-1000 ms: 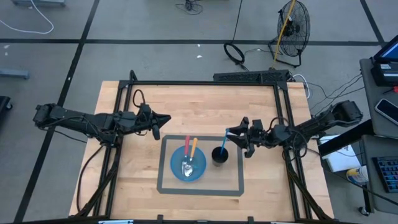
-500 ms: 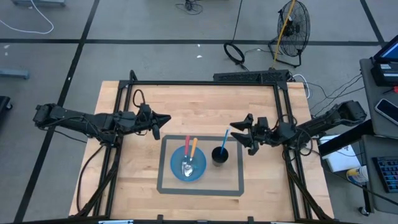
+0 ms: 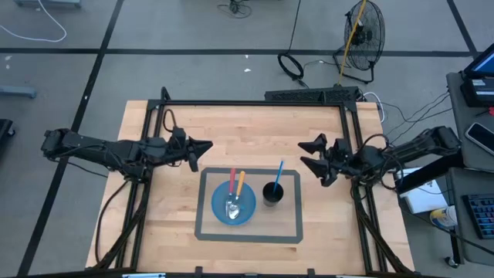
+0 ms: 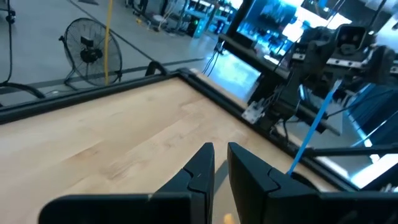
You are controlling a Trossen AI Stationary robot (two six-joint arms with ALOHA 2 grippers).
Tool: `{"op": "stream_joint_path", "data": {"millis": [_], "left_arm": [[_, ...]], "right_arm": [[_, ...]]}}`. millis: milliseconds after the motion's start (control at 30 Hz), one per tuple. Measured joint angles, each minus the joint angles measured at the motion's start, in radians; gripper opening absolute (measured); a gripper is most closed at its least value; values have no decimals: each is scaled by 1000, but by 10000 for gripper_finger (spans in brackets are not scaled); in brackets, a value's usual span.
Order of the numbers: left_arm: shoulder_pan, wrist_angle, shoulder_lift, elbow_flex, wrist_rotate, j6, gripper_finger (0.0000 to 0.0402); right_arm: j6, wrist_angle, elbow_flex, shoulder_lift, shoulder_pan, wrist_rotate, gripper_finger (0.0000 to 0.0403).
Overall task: Pick & Place Utensil
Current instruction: Return to Home Position
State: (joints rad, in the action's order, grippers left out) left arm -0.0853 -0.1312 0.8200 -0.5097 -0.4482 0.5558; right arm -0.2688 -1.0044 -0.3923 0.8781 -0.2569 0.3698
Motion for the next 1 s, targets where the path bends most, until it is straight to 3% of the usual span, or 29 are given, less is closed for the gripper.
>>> {"op": "stream_joint_path", "data": {"millis": [167,333,433,600,767,1000], "left_arm": [[-2,-39,0,0,12,39,49],[-2,-35,-1,0,95,66,49],[-2,-73,-4,0,172,74,49],[-34,-150,-4,0,291,-129,49],[-39,-162,-4,0,344,-199,49],[-39,-163,-4,0,345,-275,49]], "right_arm": [[-75,7,0,-56,0,80,278],[-41,80,0,-129,0,7,277],[47,223,0,-204,0,-61,275],[42,584,0,-379,0,-56,278],[21,910,0,-547,0,-57,279],[45,953,64,-645,7,-63,279]]}}
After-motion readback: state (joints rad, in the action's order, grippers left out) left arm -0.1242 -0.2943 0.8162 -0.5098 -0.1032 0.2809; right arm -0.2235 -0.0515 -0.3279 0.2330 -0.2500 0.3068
